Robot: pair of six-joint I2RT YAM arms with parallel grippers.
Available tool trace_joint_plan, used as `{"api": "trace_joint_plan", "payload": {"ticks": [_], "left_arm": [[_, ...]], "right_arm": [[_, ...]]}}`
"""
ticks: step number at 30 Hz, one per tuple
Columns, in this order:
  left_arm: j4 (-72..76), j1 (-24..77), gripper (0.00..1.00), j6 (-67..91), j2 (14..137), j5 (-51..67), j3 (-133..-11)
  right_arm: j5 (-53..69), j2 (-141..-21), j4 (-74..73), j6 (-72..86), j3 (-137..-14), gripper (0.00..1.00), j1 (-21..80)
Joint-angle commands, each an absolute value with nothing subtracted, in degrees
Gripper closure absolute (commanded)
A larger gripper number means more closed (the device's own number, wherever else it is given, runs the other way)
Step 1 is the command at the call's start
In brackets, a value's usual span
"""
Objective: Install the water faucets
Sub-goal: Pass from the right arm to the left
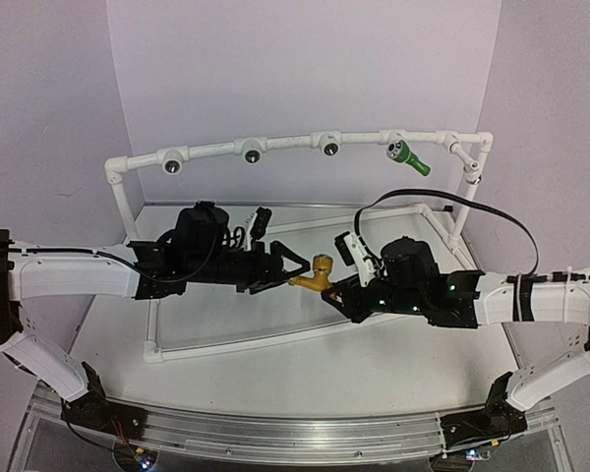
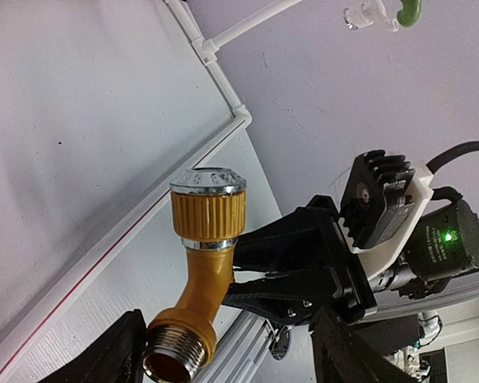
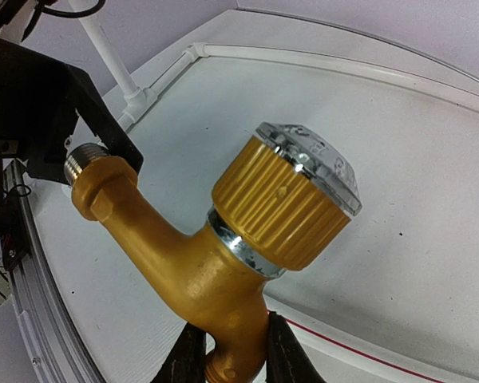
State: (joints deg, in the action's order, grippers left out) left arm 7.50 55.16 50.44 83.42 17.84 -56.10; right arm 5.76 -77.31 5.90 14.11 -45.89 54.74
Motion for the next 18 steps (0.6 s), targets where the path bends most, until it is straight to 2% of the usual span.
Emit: {"api": "trace_joint_plan", "payload": {"ticks": [1,5,7,12,15,16,17,18], "left_arm": [[10.57,54.85,0.33,52.15,83.75,18.35,-58.67],[10.58,54.79,0.57,51.01,84.64,19.17,-60.35],[10.58,54.68,0.61,50.98,85.03,19.31,-60.77],[10.54,54.45,0.65,50.96,86.0,20.0,-61.16],[10.55,54.14,0.87,50.59,85.67,20.17,-61.03],[10.56,54.07,0.94,50.02,85.27,20.09,-61.1],[10.6,54.05,0.99,49.09,84.84,20.13,-61.24],[10.65,54.05,1.0,47.96,84.4,20.44,-61.53]], "right_arm": [[6.82,-74.92,7.94,15.27,-48.5,1.0,55.44],[7.07,-74.81,7.63,15.69,-49.13,1.0,55.46],[7.46,-75.01,7.5,15.79,-49.77,1.0,55.49],[7.61,-75.96,6.87,15.74,-51.79,1.0,55.46],[8.02,-76.45,6.44,15.8,-52.41,1.0,55.46],[8.41,-76.67,5.85,16.06,-52.77,0.95,55.46],[8.93,-76.89,5.04,16.55,-53.24,0.84,55.46],[8.98,-77.02,3.95,17.43,-53.96,0.68,55.46]]}}
